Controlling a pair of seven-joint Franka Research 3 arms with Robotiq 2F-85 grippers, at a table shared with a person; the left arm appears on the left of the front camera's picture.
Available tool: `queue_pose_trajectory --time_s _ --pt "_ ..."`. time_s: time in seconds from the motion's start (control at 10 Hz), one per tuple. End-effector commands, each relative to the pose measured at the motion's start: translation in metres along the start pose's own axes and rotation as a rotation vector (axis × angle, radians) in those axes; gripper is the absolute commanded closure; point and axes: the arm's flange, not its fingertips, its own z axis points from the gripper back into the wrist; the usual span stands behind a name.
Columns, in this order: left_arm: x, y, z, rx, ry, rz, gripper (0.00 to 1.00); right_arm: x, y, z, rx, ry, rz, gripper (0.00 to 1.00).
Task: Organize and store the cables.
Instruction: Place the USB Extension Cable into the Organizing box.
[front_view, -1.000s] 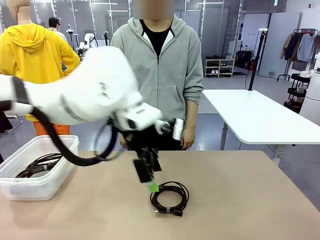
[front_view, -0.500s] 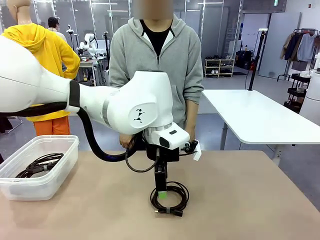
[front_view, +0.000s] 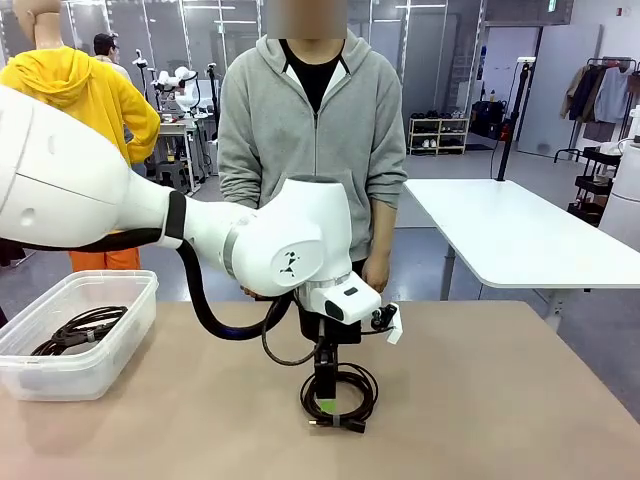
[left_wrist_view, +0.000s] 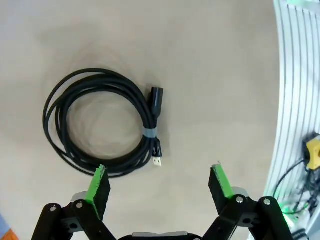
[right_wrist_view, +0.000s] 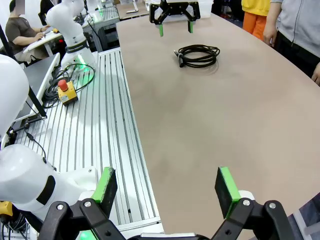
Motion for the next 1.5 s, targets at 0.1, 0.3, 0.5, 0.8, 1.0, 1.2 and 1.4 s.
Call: queue_pose_trajectory --time_s 0.1,0.3,0.5,0.8,1.0,1.2,1.4 --pt "-0.005 0.002 -0.027 -0.037 -0.086 0.003 0.0 0.005 0.0 -0.003 -0.02 0.003 -0.026 0.0" --pt "-0.004 0.005 -0.048 -0.063 -0.08 0.019 0.0 0.005 0.0 -0.003 -0.02 0.003 -0.026 0.0" --pt "-0.002 0.005 -0.064 -0.066 -0.081 0.037 0.0 0.005 0.0 -0.003 -0.02 0.003 -0.026 0.0" --pt "0.003 0.006 -0.081 -0.06 -0.081 0.055 0.54 0.005 0.0 -0.003 -0.02 0.003 -0.026 0.0" --pt "0.006 0.006 -0.081 -0.044 -0.025 0.062 1.0 0.005 0.0 -0.003 -0.02 0.003 -0.026 0.0" --pt "0.009 0.005 -0.082 -0.039 0.027 0.047 1.0 0.005 0.0 -0.003 -0.02 0.003 -0.026 0.0" --pt "0.009 0.005 -0.08 -0.043 0.045 0.041 1.0 0.005 0.0 -0.003 -0.02 0.003 -0.026 0.0"
